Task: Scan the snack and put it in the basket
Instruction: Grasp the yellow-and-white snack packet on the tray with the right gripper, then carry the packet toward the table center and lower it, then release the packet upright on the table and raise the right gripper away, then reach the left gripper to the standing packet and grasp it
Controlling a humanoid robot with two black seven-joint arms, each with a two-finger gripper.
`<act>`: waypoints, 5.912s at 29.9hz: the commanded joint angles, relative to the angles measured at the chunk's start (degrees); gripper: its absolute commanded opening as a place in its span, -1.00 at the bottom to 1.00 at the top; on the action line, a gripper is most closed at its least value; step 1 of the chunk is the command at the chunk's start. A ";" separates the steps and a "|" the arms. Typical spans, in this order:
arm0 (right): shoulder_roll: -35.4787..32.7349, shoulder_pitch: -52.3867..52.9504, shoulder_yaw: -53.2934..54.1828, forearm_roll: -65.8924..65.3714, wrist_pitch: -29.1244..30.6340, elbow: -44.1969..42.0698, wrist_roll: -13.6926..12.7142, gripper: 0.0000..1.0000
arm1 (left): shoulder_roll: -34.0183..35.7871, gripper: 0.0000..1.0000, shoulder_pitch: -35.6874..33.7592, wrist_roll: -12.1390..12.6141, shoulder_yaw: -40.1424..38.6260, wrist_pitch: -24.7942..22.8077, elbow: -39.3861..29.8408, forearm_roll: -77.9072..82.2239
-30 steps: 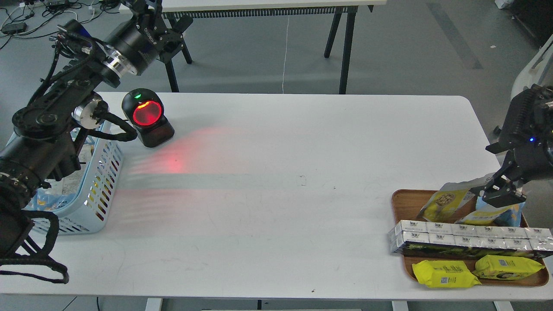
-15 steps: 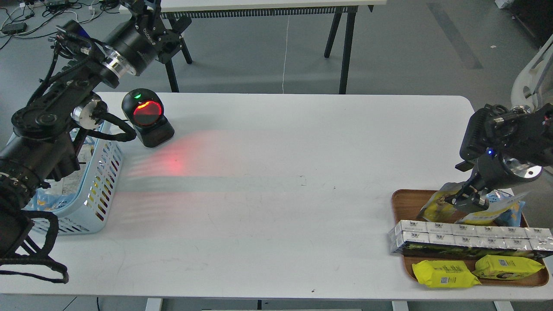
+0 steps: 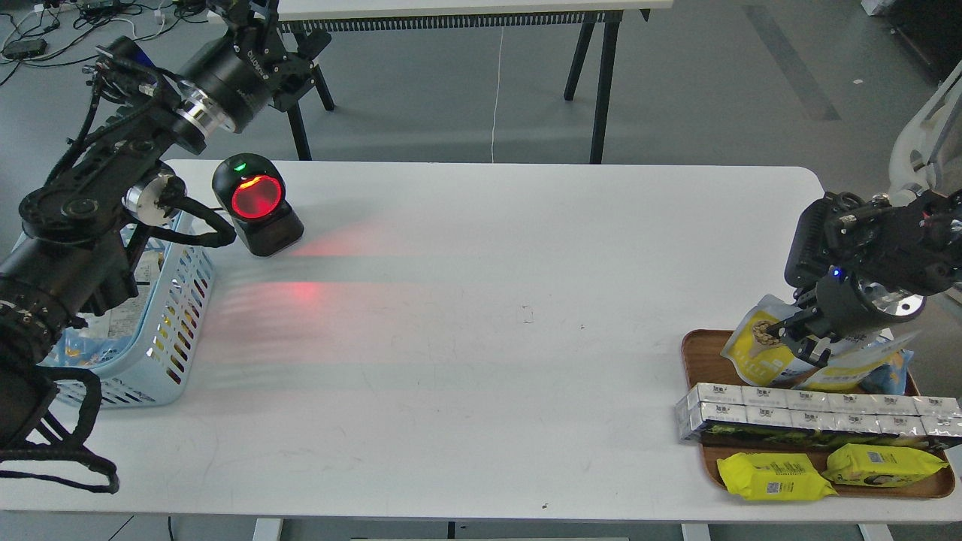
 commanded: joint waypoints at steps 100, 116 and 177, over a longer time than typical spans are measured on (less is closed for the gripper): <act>6.10 -9.83 37.24 100.49 -0.01 -27.57 0.00 0.98 | 1.41 1.00 -2.54 -0.02 0.50 0.00 3.25 -4.07; 5.13 -31.91 51.40 116.17 -0.01 -21.40 0.00 0.99 | 3.25 1.00 -3.16 -0.02 0.15 0.00 2.29 -4.51; 6.71 -38.32 53.42 129.01 -0.01 -25.80 0.00 0.99 | 4.31 0.89 -48.42 -0.02 82.94 12.61 -48.96 31.26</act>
